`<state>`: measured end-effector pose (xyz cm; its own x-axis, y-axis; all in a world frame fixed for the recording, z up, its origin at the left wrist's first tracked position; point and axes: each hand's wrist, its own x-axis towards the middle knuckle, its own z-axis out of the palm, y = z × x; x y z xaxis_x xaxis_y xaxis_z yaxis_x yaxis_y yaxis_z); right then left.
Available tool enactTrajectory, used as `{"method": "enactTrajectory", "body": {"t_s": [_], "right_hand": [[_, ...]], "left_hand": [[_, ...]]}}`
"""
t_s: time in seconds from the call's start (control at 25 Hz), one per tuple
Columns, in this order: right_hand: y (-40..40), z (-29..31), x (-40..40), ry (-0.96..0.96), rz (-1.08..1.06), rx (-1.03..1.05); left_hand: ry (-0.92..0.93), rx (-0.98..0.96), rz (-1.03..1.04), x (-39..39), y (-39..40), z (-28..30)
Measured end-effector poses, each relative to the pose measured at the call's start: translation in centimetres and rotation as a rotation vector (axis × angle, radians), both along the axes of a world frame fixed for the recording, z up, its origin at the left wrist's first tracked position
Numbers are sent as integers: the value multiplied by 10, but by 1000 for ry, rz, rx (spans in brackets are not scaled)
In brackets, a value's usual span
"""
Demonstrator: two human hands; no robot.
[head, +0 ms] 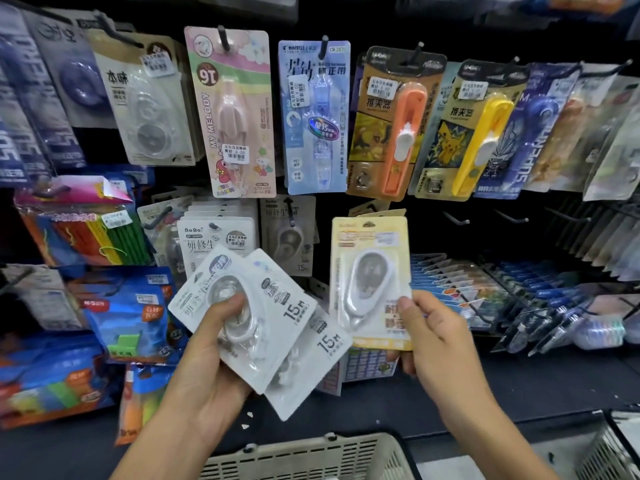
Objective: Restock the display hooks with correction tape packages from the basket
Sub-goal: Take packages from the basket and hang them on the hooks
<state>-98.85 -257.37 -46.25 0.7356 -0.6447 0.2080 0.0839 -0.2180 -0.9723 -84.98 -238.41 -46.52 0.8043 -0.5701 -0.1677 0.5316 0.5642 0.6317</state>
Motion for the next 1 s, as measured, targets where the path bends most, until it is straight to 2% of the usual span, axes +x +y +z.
{"method": "enactTrajectory", "body": {"t_s": [0.24,0.48,0.52,0.6,0.68,0.76,0.84,0.92,1.0], "right_hand": [[-35,1,-4,121,-211,-136],[-38,7,-9,159,-252,-132],[-38,6,-8,152,-257,-61],[-34,5,-6,104,-206,245],[-26,0,-3,81,-154,401],[-14,-8,1,114,-147,250],[12,-10,8,116,70,109],[34,-14,16,129,302,55],[38,-17,22,103,303,35]], "left_hand": [[-70,74,-21,4,2,-5],[-162,114,-10,4,4,-7],[-177,120,-6,4,3,-7],[-222,143,3,3,2,-7],[-291,192,10,1,1,-8],[-360,262,11,-1,-1,-8],[-436,335,-20,-6,-3,-8],[-508,368,-74,-8,-5,-9],[-497,356,-131,-5,-1,-10]]}}
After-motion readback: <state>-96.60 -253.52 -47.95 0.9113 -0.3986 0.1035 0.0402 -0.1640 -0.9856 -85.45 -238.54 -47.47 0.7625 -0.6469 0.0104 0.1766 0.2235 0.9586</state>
